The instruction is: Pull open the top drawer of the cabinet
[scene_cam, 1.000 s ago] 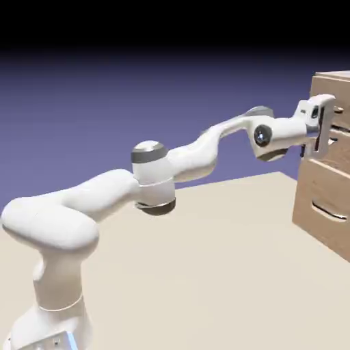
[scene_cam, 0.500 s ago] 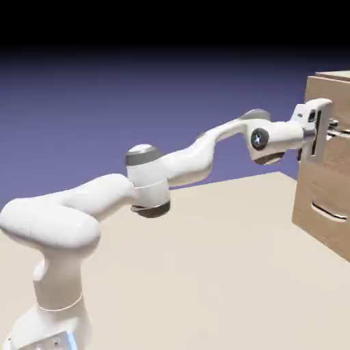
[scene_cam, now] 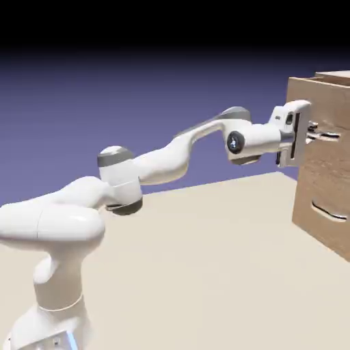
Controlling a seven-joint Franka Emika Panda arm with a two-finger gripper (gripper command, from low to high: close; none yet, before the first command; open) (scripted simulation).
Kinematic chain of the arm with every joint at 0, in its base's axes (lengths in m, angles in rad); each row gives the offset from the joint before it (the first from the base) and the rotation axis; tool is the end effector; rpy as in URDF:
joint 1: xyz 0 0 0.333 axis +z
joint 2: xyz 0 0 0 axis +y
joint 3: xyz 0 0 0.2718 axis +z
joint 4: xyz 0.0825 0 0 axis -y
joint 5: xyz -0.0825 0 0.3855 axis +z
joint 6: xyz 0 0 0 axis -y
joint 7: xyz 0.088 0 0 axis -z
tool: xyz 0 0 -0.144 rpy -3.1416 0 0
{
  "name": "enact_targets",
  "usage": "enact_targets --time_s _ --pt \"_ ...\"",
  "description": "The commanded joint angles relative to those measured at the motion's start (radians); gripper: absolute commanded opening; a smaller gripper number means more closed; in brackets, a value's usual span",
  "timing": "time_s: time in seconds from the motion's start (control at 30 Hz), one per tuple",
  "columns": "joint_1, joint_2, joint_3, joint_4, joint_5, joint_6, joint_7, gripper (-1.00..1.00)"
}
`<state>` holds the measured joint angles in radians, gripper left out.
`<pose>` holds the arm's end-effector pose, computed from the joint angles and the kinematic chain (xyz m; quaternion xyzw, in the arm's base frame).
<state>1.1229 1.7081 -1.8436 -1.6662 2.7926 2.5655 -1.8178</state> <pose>0.6993 0.0258 0.4611 0.6534 0.2709 0.6532 0.2703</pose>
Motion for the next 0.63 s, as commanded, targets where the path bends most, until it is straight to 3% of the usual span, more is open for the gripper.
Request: enact_targets --time_s 0.0,0.5,0.53,0.6 --pt "0.023 0.004 0.001 -0.036 0.003 -0.012 -0.006 -1.0" --pt "0.384 0.053 0.016 -0.544 -0.018 -0.163 -0.055 -1.0" --pt "0.384 0.053 0.016 -0.544 -0.018 -0.163 -0.055 1.0" --pt "0.415 0.053 0.016 -0.58 -0.023 -0.169 -0.06 1.0"
